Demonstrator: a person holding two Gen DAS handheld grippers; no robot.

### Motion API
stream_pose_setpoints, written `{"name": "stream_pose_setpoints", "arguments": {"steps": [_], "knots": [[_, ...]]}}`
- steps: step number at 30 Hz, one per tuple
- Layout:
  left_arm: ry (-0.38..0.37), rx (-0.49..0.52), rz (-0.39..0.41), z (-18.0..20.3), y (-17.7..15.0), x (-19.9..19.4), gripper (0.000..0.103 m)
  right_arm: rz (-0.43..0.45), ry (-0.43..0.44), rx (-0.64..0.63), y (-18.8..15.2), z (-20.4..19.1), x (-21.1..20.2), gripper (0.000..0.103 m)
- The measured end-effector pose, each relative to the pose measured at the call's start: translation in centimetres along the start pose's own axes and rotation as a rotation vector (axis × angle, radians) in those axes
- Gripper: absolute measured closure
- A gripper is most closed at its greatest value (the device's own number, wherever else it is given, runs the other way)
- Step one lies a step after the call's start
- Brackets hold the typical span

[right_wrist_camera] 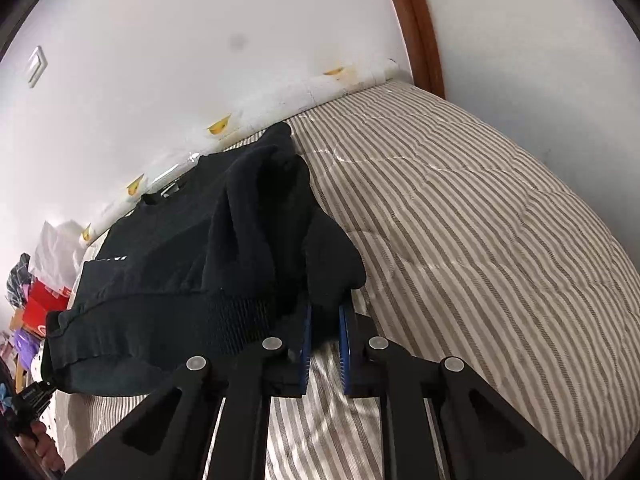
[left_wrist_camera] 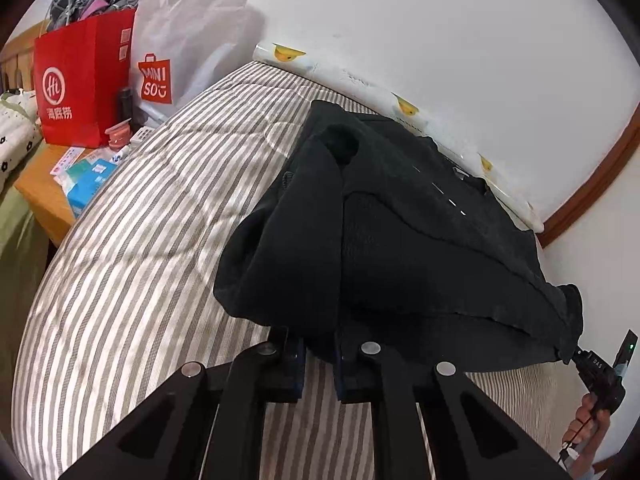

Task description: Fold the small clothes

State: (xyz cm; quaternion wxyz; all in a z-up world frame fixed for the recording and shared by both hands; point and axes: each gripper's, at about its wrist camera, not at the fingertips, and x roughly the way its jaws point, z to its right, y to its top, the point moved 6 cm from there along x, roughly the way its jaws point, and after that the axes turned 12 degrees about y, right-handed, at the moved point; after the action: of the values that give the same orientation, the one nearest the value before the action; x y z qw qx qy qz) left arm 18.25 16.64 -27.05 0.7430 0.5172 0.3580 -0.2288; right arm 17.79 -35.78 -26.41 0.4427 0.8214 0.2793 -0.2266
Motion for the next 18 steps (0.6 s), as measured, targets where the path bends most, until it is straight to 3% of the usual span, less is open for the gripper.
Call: {"name": "stream_pose_setpoints", "arguments": {"steps": [12, 18], "knots": [[-0.004, 0.041, -0.001, -1.7, -5.3, -4.6, 0.095, -0.010, -0.032, -0.048, -5.1, 1.0, -5.4, 0.092], [0.001, 0.051, -0.003, -2.2, -7.1, -5.0, 0.095, -0.036, -0.062, -0.059, -6.9, 2.0, -6.4, 0.089]]}}
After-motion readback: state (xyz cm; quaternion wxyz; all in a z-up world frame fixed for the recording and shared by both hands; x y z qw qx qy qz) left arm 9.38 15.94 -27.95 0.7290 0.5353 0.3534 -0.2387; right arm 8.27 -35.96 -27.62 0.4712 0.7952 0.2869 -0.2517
